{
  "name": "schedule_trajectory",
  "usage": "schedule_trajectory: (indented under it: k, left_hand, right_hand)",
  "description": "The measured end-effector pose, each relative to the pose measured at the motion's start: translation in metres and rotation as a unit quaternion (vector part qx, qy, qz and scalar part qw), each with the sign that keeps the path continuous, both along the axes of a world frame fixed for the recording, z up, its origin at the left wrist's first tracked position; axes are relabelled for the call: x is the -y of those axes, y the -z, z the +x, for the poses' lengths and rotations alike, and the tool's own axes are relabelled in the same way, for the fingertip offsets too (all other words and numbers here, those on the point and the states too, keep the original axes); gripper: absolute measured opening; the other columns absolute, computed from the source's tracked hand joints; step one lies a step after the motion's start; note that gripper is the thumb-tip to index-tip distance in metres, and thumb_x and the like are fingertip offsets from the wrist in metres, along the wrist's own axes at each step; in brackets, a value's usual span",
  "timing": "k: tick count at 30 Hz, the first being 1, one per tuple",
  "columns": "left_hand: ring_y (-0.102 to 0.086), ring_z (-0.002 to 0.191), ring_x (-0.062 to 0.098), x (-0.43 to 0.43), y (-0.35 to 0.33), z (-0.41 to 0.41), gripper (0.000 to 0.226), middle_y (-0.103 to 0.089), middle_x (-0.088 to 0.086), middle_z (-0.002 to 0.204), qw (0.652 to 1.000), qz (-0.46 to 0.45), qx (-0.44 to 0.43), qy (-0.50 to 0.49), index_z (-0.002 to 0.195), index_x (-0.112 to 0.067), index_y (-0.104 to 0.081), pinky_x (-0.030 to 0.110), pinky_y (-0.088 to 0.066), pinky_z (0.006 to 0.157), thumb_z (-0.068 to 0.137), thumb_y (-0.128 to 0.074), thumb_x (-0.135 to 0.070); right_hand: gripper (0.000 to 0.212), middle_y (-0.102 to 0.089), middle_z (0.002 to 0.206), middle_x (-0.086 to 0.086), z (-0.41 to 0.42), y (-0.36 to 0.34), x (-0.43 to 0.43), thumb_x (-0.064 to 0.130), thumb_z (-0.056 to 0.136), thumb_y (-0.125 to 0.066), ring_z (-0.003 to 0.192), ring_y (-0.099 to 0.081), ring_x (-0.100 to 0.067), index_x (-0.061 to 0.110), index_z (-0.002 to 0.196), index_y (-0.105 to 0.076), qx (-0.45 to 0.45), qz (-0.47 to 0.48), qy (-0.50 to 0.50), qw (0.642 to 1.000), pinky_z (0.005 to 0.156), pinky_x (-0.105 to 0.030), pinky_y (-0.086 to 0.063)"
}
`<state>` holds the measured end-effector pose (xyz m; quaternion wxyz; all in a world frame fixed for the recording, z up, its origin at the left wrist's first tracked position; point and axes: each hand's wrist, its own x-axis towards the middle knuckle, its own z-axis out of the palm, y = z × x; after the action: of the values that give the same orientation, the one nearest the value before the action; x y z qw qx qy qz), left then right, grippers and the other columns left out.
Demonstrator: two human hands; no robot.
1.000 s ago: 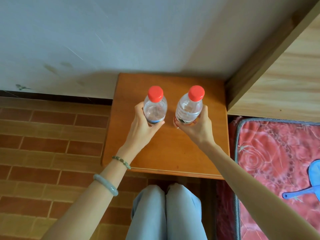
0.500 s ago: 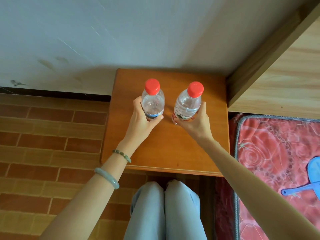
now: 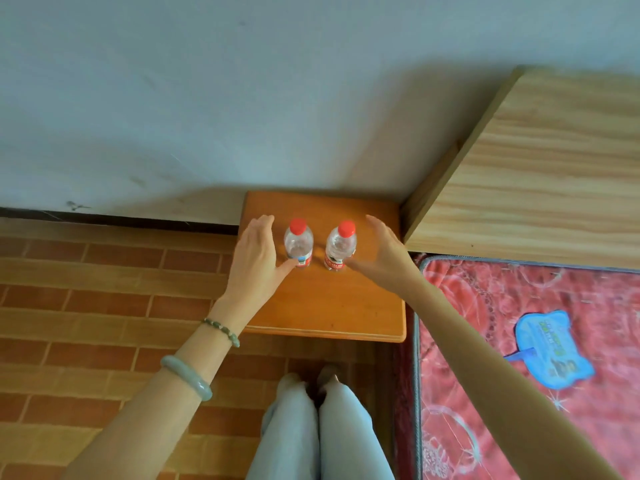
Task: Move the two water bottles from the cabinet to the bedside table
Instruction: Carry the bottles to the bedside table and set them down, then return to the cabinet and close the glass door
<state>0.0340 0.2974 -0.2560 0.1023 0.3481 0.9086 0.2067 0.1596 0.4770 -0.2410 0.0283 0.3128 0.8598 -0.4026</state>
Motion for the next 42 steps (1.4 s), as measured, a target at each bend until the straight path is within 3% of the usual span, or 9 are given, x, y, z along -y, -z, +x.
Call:
schedule_trajectory:
  k: [11,16,24,32,37,42]
  left_hand:
    - [-0.027,0.136,0.038,0.042,-0.198,0.013,0.084,-0.033,0.024,0.145,0.991,0.011,-0.136,-0.004,0.139,0.001,-0.026,0.044,-0.028,0.109,0.079,-0.067,-0.039]
    - [-0.027,0.136,0.037,0.076,-0.240,0.023,0.086,-0.031,0.023,0.146,0.983,-0.002,-0.171,-0.063,0.140,-0.001,-0.024,0.044,-0.025,0.111,0.078,-0.065,-0.045]
    - [-0.009,0.143,0.023,0.144,-0.263,0.073,0.089,-0.013,0.010,0.155,0.957,-0.002,-0.152,-0.246,0.146,-0.013,-0.006,0.033,-0.008,0.114,0.083,-0.052,-0.056]
    - [-0.008,0.143,0.018,0.225,-0.284,0.138,0.088,-0.012,0.005,0.156,0.882,0.008,-0.162,-0.442,0.146,-0.018,-0.006,0.036,-0.010,0.117,0.082,-0.056,-0.052]
    - [-0.009,0.142,0.019,0.279,-0.289,0.179,0.086,-0.014,0.005,0.155,0.821,-0.004,-0.179,-0.542,0.146,-0.018,-0.009,0.029,-0.004,0.109,0.082,-0.057,-0.050]
    - [-0.013,0.142,0.018,0.338,-0.289,0.221,0.084,-0.015,0.001,0.155,0.753,-0.027,-0.171,-0.634,0.145,-0.022,-0.012,0.036,-0.011,0.113,0.081,-0.057,-0.052]
  right_hand:
    - [0.083,-0.025,0.150,-0.010,-0.004,-0.223,0.048,0.035,0.079,-0.066,0.137,-0.022,-0.027,0.016,0.144,-0.017,-0.100,0.223,-0.148,0.958,0.110,-0.043,-0.027]
    - [0.083,-0.026,0.150,-0.011,-0.016,-0.257,0.070,0.036,0.080,-0.065,0.138,-0.020,-0.028,0.015,0.144,-0.017,-0.128,0.282,-0.195,0.931,0.111,-0.041,-0.022]
    - [0.086,-0.025,0.150,-0.013,-0.036,-0.277,0.128,0.035,0.079,-0.067,0.138,-0.019,-0.029,0.014,0.144,-0.016,-0.175,0.258,-0.349,0.884,0.112,-0.041,-0.022]
    - [0.084,-0.016,0.154,-0.004,-0.046,-0.296,0.225,0.047,0.081,-0.060,0.140,-0.014,-0.024,0.024,0.144,-0.009,-0.215,0.203,-0.515,0.805,0.113,-0.046,-0.020]
    - [0.076,-0.027,0.149,-0.007,-0.032,-0.310,0.299,0.045,0.083,-0.057,0.137,-0.022,-0.024,0.017,0.142,-0.019,-0.275,0.159,-0.605,0.730,0.110,-0.039,-0.020]
    - [0.073,-0.036,0.143,-0.003,-0.018,-0.305,0.382,0.048,0.080,-0.060,0.132,-0.032,-0.023,0.022,0.138,-0.025,-0.309,0.140,-0.661,0.669,0.108,-0.048,-0.032]
